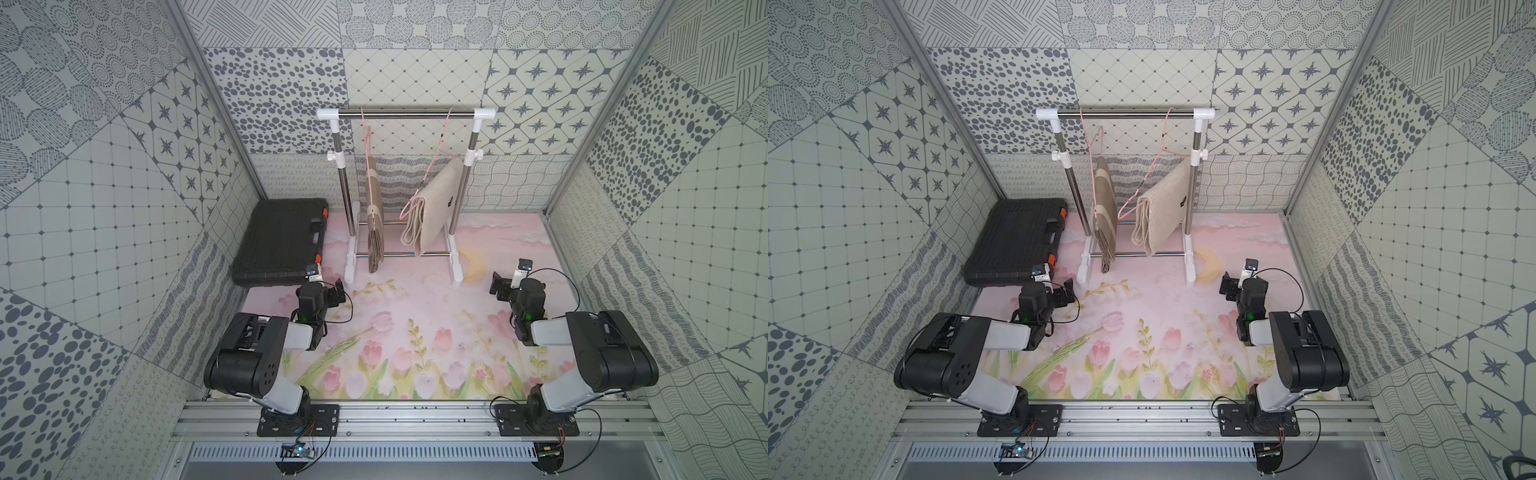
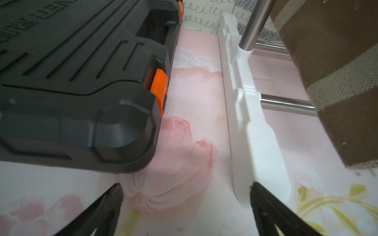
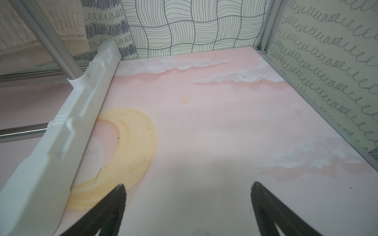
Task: Hang the scarf on the hanger
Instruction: Reset both arms
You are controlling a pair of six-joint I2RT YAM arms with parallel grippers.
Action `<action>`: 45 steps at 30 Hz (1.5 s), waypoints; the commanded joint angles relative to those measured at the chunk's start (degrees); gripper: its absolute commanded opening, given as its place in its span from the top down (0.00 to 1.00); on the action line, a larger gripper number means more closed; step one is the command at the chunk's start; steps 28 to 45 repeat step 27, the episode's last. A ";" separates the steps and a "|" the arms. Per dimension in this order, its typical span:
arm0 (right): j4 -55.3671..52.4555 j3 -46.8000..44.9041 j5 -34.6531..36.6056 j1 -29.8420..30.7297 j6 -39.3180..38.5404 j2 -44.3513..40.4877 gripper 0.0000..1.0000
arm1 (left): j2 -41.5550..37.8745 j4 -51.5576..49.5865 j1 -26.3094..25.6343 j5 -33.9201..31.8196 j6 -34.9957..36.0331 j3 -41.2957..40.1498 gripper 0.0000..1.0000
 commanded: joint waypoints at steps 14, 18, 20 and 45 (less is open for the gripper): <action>2.29 2.01 -5.87 0.14 -3.65 0.53 0.03 | 0.27 2.18 -0.29 0.43 1.44 0.66 0.01; 2.29 1.98 -5.85 0.19 -3.67 0.53 0.03 | 0.27 2.22 -0.32 0.42 1.47 0.60 0.01; 2.29 1.96 -5.91 0.14 -3.77 0.55 0.03 | 0.25 2.26 -0.33 0.43 1.47 0.56 0.01; 2.81 1.67 -7.13 0.40 -4.62 0.49 0.03 | 0.29 2.23 -0.35 0.43 1.43 0.60 0.01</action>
